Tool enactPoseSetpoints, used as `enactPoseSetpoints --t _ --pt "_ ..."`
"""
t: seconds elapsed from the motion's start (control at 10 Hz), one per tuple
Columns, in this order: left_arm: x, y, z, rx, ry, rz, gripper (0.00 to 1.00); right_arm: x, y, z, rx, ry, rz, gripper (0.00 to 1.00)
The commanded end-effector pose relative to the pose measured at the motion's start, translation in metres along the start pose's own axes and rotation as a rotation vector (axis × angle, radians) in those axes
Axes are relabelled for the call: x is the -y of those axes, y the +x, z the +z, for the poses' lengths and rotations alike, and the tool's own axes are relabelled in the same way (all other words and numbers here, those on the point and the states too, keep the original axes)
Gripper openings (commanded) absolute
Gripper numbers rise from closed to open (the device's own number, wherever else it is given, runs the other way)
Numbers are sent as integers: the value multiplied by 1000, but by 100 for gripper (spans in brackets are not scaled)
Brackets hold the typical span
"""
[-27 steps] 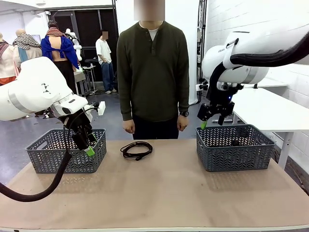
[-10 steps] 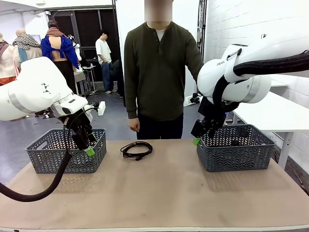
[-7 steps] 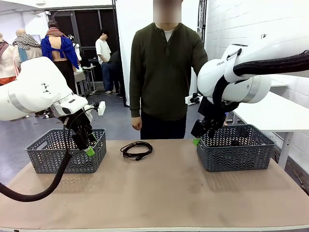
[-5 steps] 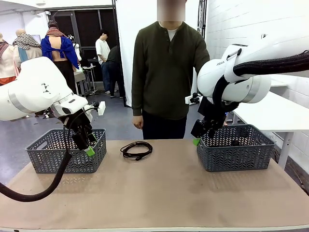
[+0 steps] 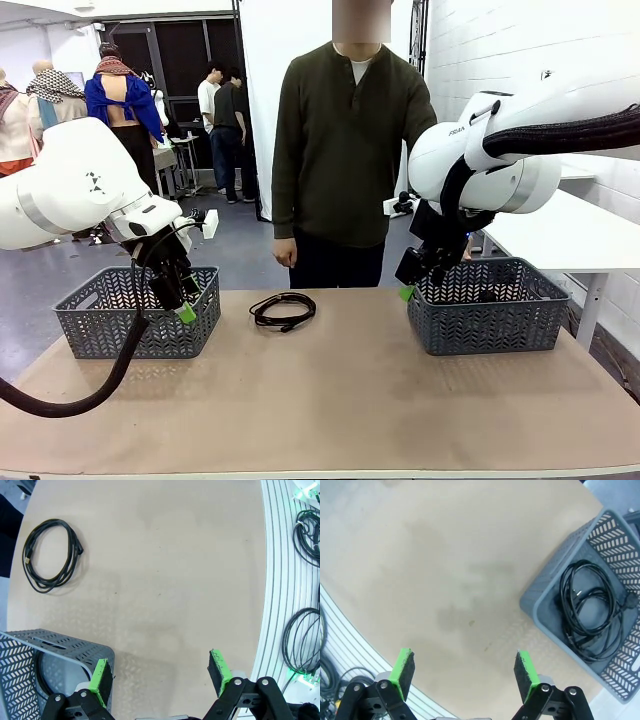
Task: Organize the cables according to human instructions.
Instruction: Pick up a bundle of cables and place it in the basket indicated by the human.
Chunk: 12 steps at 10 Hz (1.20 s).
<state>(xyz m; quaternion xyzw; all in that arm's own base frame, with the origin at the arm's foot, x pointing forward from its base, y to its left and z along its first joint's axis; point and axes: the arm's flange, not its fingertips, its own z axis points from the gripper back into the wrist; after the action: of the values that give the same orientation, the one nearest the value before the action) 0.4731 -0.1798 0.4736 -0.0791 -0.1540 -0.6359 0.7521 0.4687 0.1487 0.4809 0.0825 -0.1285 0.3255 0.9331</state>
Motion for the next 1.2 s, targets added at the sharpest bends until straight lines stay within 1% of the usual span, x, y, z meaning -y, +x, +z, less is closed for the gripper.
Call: enactPoseSetpoints --t 0.0,0.2,0.4,0.7,0.8,1.0,1.1 --pt "1 -1 1 -1 2 1 100 -1 0 -1 -4 3 0 100" --pt "1 -1 1 -1 2 1 100 0 0 0 0 0 0 100" --pt "1 -1 1 -1 2 1 100 -20 16 2 -20 -22 -63 100" --pt "1 -1 1 -1 2 1 100 -55 49 -4 -102 -54 -279 100" --pt "1 -1 1 -1 2 1 100 -63 65 -9 -105 -67 -351 100" --pt "1 -1 1 -1 2 1 100 -72 92 -28 -124 -85 -441 100" --pt "1 -1 1 -1 2 1 100 -76 104 -37 -99 -86 -465 100"
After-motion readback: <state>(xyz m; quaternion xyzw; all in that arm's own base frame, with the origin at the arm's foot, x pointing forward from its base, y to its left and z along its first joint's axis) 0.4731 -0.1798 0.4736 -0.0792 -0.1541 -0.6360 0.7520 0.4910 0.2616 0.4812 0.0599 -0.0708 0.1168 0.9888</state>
